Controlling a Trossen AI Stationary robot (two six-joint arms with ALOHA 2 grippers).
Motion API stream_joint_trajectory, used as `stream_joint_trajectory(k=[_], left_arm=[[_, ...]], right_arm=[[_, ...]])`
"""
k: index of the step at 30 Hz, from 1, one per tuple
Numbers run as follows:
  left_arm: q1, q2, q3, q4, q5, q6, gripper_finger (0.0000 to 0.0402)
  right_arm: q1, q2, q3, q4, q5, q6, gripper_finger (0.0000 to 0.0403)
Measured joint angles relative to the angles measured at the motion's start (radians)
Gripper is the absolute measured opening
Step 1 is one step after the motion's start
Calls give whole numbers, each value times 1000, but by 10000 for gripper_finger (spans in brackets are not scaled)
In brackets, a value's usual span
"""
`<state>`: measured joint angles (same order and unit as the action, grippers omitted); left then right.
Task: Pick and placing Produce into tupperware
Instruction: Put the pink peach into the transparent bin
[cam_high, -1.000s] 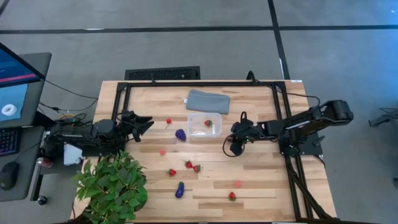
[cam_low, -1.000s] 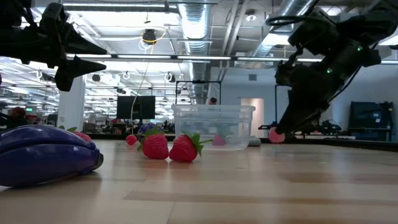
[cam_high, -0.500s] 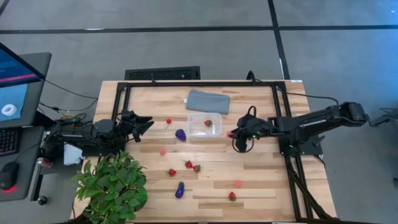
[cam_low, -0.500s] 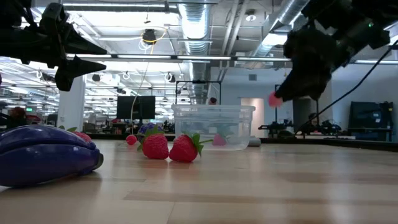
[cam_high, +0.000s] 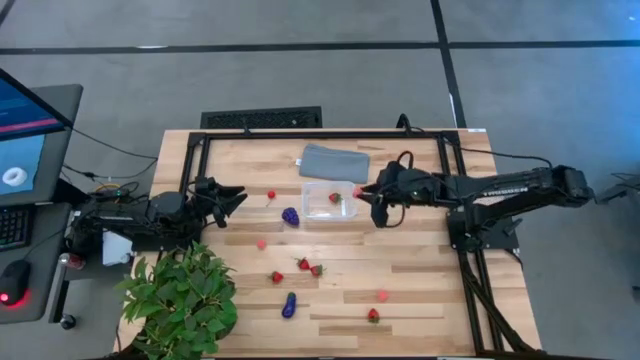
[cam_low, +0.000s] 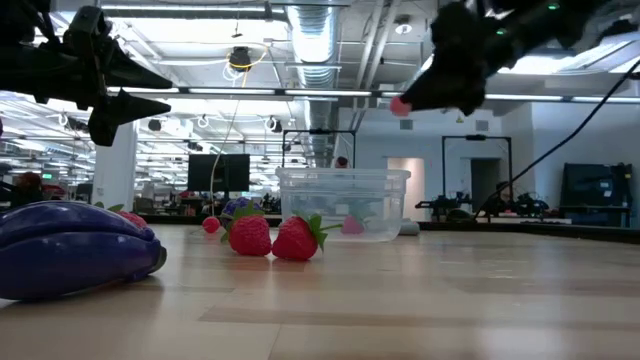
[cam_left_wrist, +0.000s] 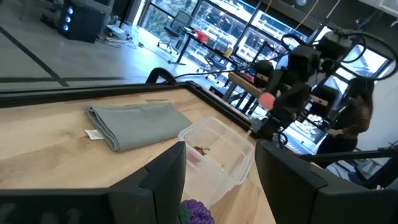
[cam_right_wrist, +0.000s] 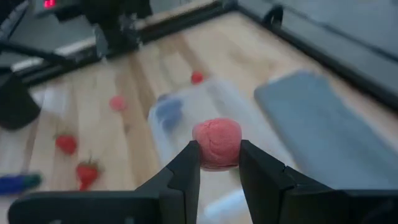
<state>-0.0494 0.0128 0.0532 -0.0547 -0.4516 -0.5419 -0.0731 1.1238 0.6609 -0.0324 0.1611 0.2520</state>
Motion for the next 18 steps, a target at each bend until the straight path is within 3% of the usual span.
stream_joint_trajectory(k=[6, 18], left_arm=[[0, 0, 0, 0, -1, 0, 183], [0, 0, 0, 0, 0, 0, 183]], right_arm=[[-50, 129, 52, 84, -26, -33, 123], [-60, 397, 166, 85, -34, -43, 123]])
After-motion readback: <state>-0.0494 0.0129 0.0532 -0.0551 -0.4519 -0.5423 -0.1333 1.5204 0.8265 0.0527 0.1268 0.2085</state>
